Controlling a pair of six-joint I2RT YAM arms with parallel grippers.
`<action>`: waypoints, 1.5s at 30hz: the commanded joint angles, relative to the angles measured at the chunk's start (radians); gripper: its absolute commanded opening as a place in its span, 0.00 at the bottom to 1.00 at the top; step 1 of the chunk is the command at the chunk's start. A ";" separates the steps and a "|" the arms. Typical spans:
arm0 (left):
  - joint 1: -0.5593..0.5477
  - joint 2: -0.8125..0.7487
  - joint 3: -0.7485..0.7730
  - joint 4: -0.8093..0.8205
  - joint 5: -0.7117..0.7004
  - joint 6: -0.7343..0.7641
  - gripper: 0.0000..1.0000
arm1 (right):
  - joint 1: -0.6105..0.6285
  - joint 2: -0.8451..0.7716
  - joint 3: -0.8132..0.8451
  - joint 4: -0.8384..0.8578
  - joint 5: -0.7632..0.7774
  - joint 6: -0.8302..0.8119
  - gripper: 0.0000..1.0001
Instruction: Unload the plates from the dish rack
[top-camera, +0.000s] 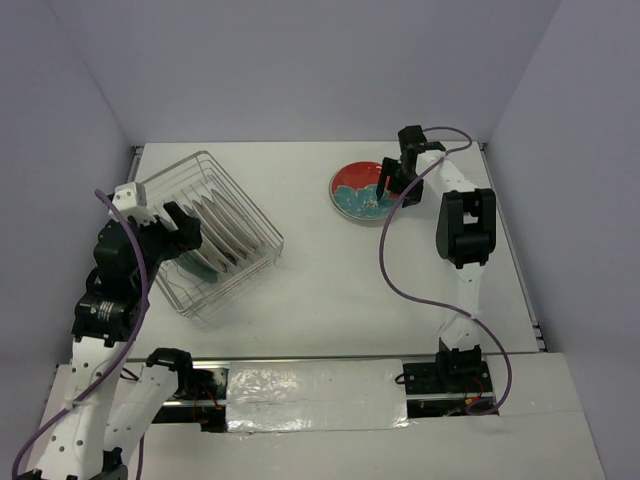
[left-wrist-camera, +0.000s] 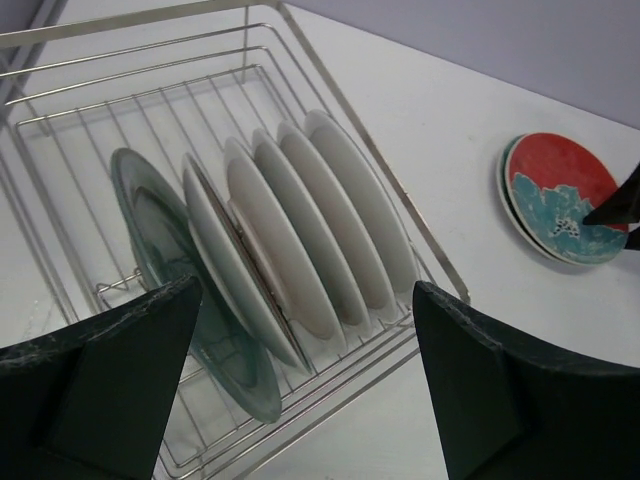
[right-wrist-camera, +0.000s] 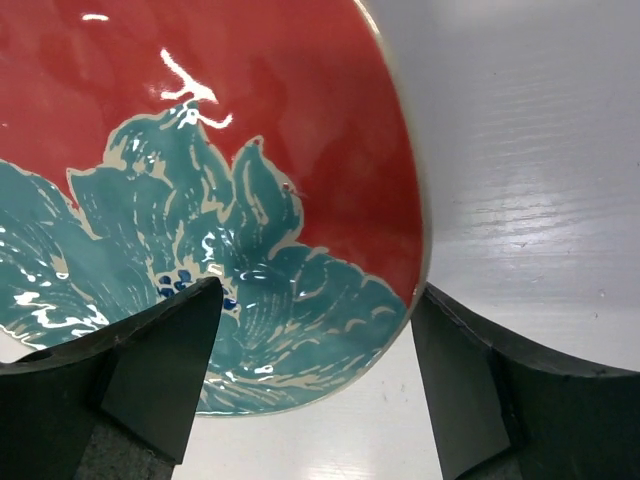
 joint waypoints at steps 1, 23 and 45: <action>0.000 0.034 0.091 -0.060 -0.118 -0.017 0.99 | 0.016 -0.030 0.031 -0.009 0.052 -0.029 0.83; 0.002 0.207 0.239 -0.290 -0.230 -0.077 0.97 | 0.015 -0.090 -0.036 0.057 -0.118 -0.049 0.89; 0.000 0.348 0.185 -0.343 -0.429 -0.235 0.49 | 0.199 -0.852 -0.473 0.146 0.137 -0.046 0.89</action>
